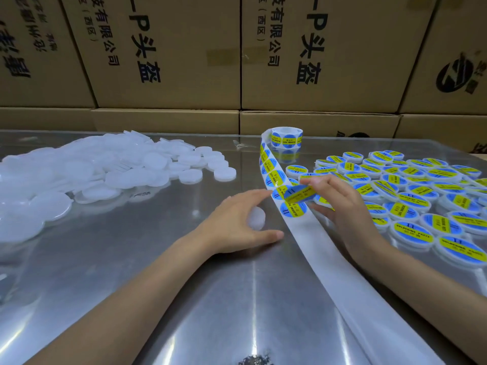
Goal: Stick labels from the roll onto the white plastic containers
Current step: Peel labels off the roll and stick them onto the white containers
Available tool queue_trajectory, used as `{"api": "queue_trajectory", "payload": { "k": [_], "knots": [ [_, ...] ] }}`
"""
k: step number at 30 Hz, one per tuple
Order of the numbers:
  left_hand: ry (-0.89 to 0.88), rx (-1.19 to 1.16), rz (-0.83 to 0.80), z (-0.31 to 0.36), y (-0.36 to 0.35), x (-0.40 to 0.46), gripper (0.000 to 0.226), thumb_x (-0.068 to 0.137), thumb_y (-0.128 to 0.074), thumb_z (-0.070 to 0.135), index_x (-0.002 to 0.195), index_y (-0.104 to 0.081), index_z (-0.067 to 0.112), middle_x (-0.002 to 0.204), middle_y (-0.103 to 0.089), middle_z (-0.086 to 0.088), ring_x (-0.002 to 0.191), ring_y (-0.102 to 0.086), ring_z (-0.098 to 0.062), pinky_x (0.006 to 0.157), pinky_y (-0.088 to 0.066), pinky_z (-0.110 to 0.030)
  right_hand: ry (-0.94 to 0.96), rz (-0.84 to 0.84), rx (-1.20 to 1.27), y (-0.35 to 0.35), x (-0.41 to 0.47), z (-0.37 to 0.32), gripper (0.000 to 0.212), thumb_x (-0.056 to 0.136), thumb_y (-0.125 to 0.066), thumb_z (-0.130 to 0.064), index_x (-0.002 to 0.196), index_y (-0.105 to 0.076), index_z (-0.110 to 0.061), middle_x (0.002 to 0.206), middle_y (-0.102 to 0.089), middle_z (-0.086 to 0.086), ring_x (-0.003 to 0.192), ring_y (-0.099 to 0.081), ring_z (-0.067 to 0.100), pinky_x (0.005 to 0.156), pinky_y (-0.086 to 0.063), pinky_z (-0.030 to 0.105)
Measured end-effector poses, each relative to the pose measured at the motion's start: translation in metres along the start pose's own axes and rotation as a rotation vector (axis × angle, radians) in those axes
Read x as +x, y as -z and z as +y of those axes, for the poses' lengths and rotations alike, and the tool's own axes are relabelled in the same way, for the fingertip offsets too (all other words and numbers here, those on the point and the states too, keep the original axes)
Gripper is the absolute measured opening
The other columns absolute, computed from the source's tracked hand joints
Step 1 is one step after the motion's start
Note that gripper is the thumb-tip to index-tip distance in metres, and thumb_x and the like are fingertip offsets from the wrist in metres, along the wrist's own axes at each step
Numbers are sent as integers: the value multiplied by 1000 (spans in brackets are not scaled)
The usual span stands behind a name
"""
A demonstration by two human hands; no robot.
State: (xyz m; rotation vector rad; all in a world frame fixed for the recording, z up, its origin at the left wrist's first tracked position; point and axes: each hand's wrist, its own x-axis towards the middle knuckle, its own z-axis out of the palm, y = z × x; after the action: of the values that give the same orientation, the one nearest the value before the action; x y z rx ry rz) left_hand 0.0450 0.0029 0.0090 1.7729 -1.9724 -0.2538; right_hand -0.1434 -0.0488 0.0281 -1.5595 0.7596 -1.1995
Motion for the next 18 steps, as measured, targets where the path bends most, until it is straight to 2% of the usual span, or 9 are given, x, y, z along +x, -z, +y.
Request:
{"api": "queue_trajectory", "payload": {
  "k": [3,5,7,9,12,15,18],
  "knots": [
    [154,144,90,-5,5,0,85,67,-63,72,138,-40,30,139,-40,11,130,-36,-14,106,-30,-29,-21,-13,10,-1,0,0,7,89,-60,-17,83,-64,-17,109,-68,-4,91,-61,3,90,-46,33],
    [253,179,121,-10,8,0,71,63,-61,77,115,-55,29,117,-50,9,114,-45,-17,96,-40,-31,-40,-33,15,-3,-1,-1,6,87,-62,-17,82,-66,-18,112,-68,-6,92,-62,3,89,-46,30],
    [268,159,167,-13,9,0,60,61,-64,75,97,-59,28,100,-52,8,100,-50,-14,85,-44,-31,-83,-52,20,-4,-3,1,6,85,-65,-21,81,-68,-20,111,-69,-10,95,-63,4,88,-48,29],
    [215,98,217,-12,8,0,55,61,-69,69,95,-59,27,96,-54,9,95,-52,-11,81,-45,-31,-139,-74,54,-6,-4,2,7,83,-66,-24,80,-71,-22,107,-70,-12,99,-63,4,87,-51,27],
    [13,42,283,-4,7,1,55,63,-77,57,104,-59,25,98,-54,9,92,-51,-8,81,-44,-30,-241,-106,108,-7,-4,5,8,83,-66,-26,82,-72,-20,101,-72,-5,99,-62,6,86,-50,26],
    [-185,11,355,4,7,2,53,66,-81,44,109,-60,20,100,-55,9,88,-50,-5,79,-45,-29,-308,-148,165,-6,-4,6,13,83,-65,-27,81,-72,-16,95,-73,-1,93,-64,6,76,-51,19],
    [-270,31,368,8,6,1,56,67,-80,47,112,-61,20,102,-56,12,87,-47,-1,80,-45,-29,-357,-144,217,-5,-3,4,15,84,-64,-25,86,-70,-12,95,-74,3,90,-67,9,68,-53,16]
  ]
}}
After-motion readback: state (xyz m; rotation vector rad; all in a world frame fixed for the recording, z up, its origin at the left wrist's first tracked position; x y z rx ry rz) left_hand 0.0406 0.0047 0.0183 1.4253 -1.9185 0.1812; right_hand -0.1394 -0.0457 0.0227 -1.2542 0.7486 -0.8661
